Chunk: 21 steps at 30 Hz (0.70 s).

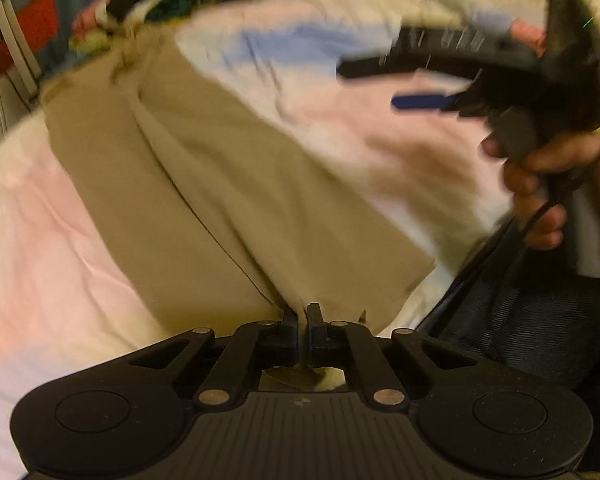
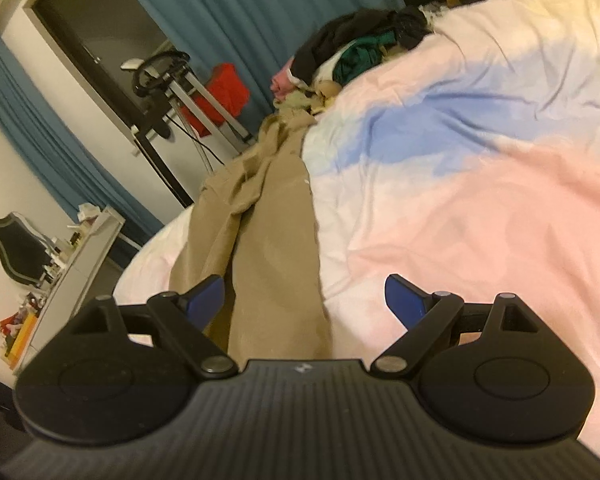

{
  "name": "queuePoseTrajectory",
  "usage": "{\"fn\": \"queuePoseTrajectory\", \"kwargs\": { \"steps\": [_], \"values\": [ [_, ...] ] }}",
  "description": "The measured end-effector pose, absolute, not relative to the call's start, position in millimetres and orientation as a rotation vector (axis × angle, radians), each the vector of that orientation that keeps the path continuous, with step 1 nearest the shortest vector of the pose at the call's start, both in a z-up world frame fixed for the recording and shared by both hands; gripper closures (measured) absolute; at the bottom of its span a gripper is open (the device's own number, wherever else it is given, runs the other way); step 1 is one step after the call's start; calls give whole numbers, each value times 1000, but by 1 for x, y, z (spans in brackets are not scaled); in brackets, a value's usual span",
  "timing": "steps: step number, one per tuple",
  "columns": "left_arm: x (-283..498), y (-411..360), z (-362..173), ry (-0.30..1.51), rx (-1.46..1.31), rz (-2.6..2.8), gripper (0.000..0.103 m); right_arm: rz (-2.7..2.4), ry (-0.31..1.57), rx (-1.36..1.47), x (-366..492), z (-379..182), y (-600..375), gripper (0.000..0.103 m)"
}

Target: Fold clothes

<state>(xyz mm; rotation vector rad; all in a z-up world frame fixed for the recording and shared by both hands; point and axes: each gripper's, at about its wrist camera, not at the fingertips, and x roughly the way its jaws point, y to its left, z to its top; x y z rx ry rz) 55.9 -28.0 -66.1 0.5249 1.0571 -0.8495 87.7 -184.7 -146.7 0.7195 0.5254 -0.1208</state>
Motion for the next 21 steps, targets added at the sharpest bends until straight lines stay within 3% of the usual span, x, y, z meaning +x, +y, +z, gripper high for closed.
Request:
{"fn": "queuePoseTrajectory", "kwargs": {
  "steps": [5,7,11,13,14,21],
  "values": [
    [76,-12,-77,1176,341,-825,63,-35,625,856,94,-170,-192,14],
    [86,6,-70,1186,223,-794,44,4,659,946,96,-182,-195,14],
    [113,48,-63,1198,-34,-650,34,59,688,987,97,-190,-192,14],
    [124,63,-65,1190,-119,-551,28,66,701,972,95,-190,-188,23],
    [129,67,-69,1196,-143,-513,27,67,713,973,93,-193,-187,30],
    [152,62,-110,1342,-168,-369,27,16,811,1079,85,-221,-191,32]
  ]
}}
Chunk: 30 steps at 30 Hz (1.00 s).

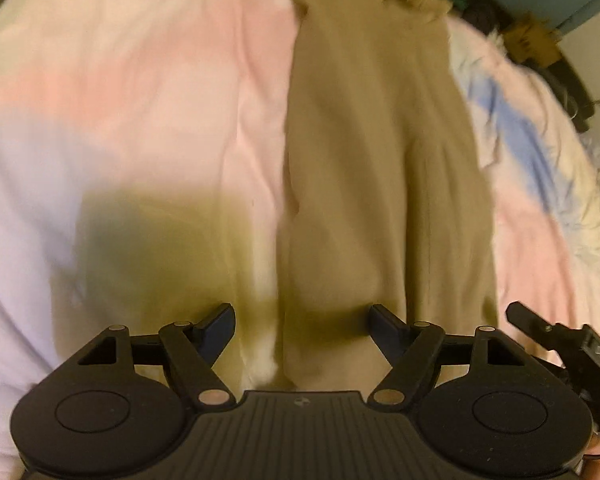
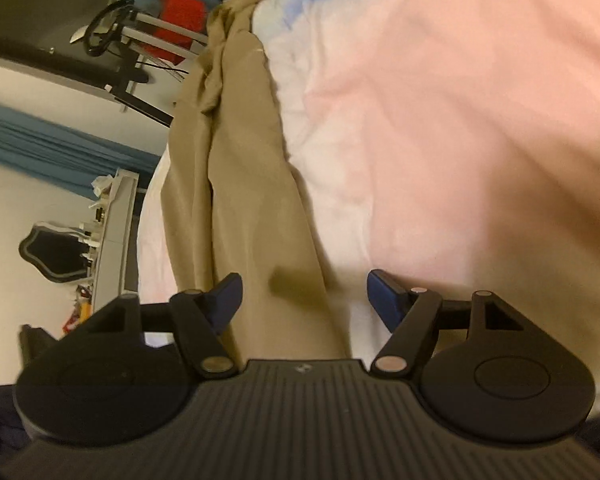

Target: Fold clothes

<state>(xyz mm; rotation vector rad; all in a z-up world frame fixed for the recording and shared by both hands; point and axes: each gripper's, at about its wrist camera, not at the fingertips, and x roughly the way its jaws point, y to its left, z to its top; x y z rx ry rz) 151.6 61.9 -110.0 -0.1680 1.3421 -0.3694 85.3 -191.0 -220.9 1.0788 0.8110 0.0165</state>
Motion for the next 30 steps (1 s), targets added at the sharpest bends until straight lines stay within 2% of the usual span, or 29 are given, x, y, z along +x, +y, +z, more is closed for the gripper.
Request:
{"fn": "queuePoseTrajectory", "kwargs": {
  "steps": [3,5,8,9,10,14,15,16,18,19,20,21,23,24,25,30],
  "values": [
    [148,53,-114,1370,-133,-400,28,61,848,1092,84,-224,-184,31],
    [141,49,-112,1368,-106,-429,35,108,881,1090,84,-224,-179,31],
    [128,50,-106,1359,-117,-477,70,164,921,1111,79,-222,-179,31],
    [125,51,-104,1356,-124,-488,88,177,929,1122,77,-221,-179,31],
    [123,52,-103,1352,-131,-489,90,191,936,1130,75,-221,-178,31],
    [114,57,-96,1338,-159,-496,88,225,978,1089,70,-214,-170,31],
    [114,58,-96,1340,-162,-493,77,223,995,1066,70,-213,-167,31],
    [116,59,-98,1352,-160,-484,61,217,1012,1038,70,-212,-163,31],
    [114,58,-105,1376,-146,-486,51,198,1037,982,72,-210,-156,32],
    [115,59,-111,1380,-135,-495,52,182,1046,954,73,-208,-153,35],
    [116,59,-114,1381,-126,-503,53,156,1054,923,73,-205,-150,51],
    [114,58,-113,1377,-122,-507,58,140,1057,906,72,-202,-149,71],
    [111,62,-110,1365,-137,-527,71,149,1045,920,67,-197,-147,83],
    [110,65,-107,1355,-150,-535,83,152,1037,927,64,-194,-147,88],
    [109,69,-104,1344,-170,-536,90,146,1022,933,62,-190,-149,89],
    [107,96,-72,1261,-327,-558,96,140,921,969,56,-157,-163,94]
  ]
}}
